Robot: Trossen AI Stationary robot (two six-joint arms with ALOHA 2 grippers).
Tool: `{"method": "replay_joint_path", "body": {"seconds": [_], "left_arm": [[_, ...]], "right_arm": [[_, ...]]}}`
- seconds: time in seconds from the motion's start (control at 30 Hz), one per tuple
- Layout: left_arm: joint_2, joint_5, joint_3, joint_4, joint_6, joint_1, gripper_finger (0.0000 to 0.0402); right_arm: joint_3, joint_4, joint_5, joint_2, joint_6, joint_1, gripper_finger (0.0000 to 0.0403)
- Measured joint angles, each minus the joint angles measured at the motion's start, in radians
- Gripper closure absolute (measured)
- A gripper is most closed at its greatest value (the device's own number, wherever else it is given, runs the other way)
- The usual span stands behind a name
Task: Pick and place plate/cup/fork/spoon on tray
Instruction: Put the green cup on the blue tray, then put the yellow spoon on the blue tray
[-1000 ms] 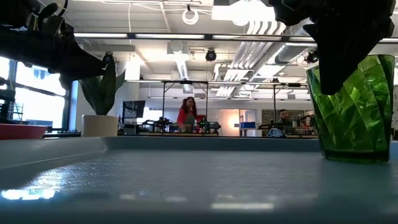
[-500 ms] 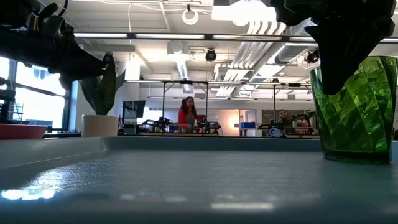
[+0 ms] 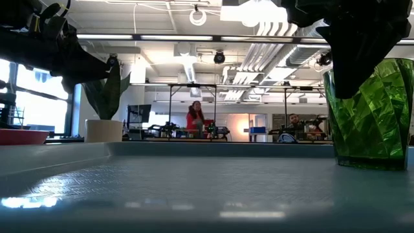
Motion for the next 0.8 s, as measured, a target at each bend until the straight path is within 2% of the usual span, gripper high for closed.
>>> {"method": "replay_joint_path", "body": {"seconds": [0.17, 0.3, 0.8], "left_arm": [[0.000, 0.000, 0.000, 0.000, 0.000, 0.000, 0.0291], [0.000, 0.000, 0.000, 0.000, 0.000, 0.000, 0.0291], [0.000, 0.000, 0.000, 0.000, 0.000, 0.000, 0.0291]], "right_arm": [[0.000, 0.000, 0.006, 0.000, -0.002, 0.000, 0.0298], [0.000, -0.001, 0.003, -0.002, -0.003, 0.000, 0.0280], [0.001, -0.035, -0.012, -0.063, 0.023, -0.005, 0.0274]]}}
